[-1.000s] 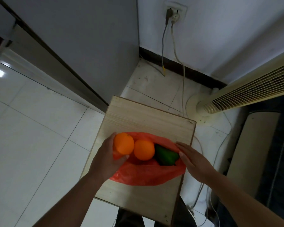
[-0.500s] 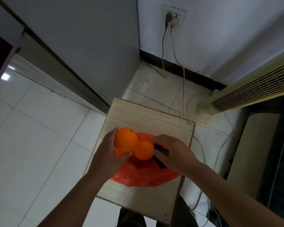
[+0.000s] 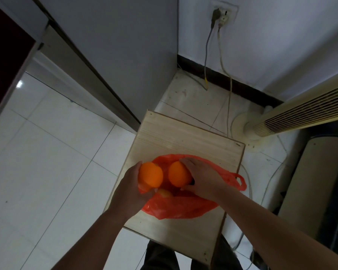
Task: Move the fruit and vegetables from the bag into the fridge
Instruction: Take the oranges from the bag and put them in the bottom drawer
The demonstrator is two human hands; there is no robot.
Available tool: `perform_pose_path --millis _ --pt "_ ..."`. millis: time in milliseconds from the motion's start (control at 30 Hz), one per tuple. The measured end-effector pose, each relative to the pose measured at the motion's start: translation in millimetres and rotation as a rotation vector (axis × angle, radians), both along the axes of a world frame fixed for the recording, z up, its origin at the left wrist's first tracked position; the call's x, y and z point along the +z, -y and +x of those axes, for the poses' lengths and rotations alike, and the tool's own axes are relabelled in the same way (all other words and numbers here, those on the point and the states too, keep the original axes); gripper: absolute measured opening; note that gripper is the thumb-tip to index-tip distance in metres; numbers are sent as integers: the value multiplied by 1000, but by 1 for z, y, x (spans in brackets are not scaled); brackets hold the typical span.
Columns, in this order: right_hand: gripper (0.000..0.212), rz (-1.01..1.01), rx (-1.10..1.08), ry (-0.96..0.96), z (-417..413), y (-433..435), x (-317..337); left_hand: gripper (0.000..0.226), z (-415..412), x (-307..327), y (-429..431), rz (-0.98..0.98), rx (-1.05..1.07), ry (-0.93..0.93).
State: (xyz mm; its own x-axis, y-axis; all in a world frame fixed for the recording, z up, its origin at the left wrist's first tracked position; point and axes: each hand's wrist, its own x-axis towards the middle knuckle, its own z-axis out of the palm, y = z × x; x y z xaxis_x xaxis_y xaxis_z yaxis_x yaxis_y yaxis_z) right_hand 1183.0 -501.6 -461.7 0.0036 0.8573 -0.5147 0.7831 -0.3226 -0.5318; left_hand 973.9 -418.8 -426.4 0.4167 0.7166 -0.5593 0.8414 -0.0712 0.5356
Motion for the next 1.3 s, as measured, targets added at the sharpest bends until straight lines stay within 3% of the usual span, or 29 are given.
perform_pose_path --millis 200,400,633,767,900,1067,1300 --pt "84 102 -193 -131 1 8 28 91 -1 18 -8 6 15 37" --pt "83 122 -479 -139 -19 29 106 93 0 80 -9 26 -41 77" --pt "79 242 -691 -136 -55 62 214 102 -14 175 8 -41 24 272" --pt "85 333 -778 -188 -83 89 262 90 -30 215 24 -79 10 425" --pt "92 379 -742 -209 -100 120 292 81 -47 251 44 -129 -20 500" --pt "85 430 -557 -152 -117 142 312 83 -70 274 71 -41 -93 420" --pt "94 457 -400 -156 -135 182 313 81 -103 288 136 82 36 387"
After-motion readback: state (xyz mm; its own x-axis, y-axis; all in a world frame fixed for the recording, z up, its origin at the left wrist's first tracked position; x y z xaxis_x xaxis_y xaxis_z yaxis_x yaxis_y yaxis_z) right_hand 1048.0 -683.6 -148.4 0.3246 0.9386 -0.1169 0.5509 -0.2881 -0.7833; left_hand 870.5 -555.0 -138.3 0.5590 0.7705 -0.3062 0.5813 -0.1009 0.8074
